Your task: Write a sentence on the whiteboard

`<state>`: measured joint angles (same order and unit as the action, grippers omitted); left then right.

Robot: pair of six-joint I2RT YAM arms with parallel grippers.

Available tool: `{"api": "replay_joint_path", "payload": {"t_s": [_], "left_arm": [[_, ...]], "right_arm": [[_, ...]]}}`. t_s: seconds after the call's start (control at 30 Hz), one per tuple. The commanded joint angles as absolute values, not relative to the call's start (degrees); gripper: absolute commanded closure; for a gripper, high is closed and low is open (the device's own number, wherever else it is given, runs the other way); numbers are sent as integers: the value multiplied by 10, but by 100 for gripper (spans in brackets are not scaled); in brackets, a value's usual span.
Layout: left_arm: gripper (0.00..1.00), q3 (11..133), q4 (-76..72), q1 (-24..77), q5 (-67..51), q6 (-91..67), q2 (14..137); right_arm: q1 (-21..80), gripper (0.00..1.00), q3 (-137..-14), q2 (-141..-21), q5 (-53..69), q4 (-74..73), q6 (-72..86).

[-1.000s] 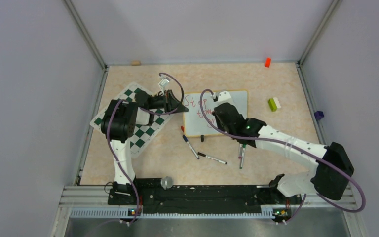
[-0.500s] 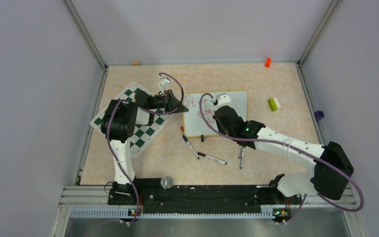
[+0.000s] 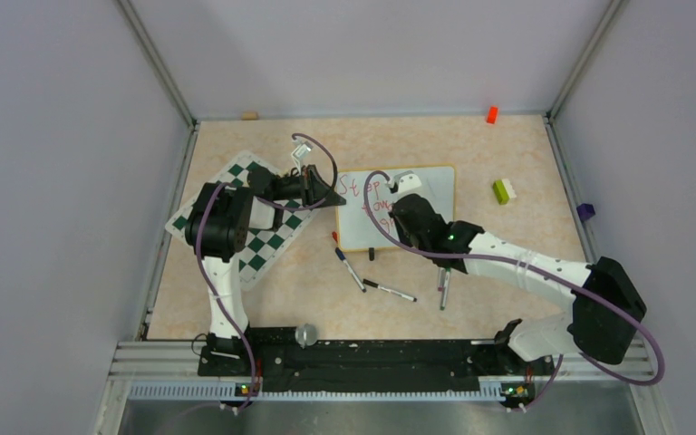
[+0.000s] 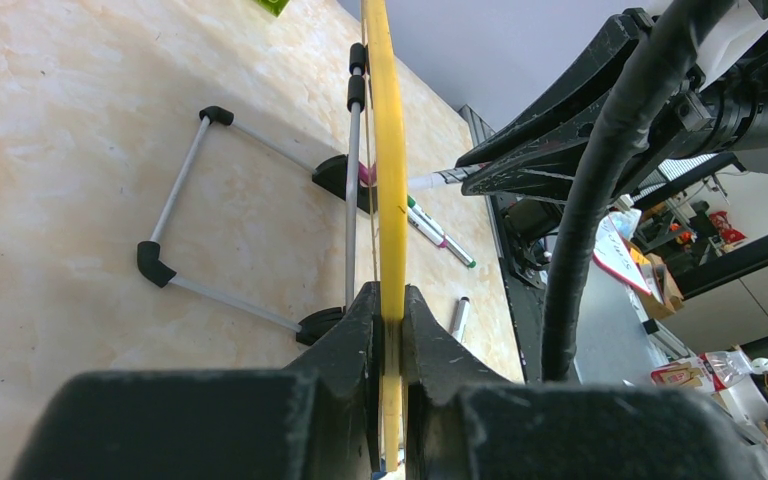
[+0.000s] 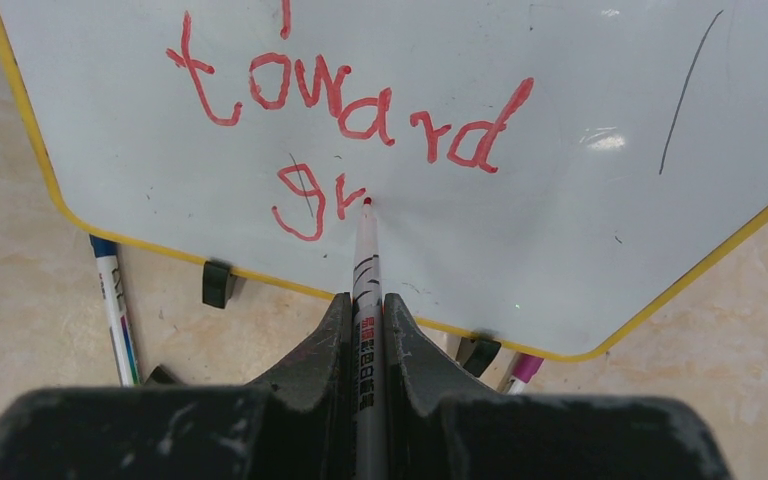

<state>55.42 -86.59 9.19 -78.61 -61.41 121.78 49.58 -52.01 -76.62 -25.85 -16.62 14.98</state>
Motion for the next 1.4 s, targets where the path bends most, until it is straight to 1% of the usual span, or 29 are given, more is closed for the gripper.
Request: {"api": "replay_joint_path", "payload": {"t_s": [0.0, 0.3, 0.8, 1.37], "left_arm": [[100, 572, -928, 97, -791, -626, 1205], [100, 572, -928, 97, -791, -626, 1204], [100, 572, -928, 97, -791, -626, 1205], [100, 573, -928, 97, -791, -627, 1205]], "right_arm": [[490, 100, -526, -775, -281, -150, 145], [490, 100, -520, -764, -314, -174, 149], [490, 100, -560, -787, -311, -169, 136], [490, 100, -573, -788, -301, -160, 130]]}}
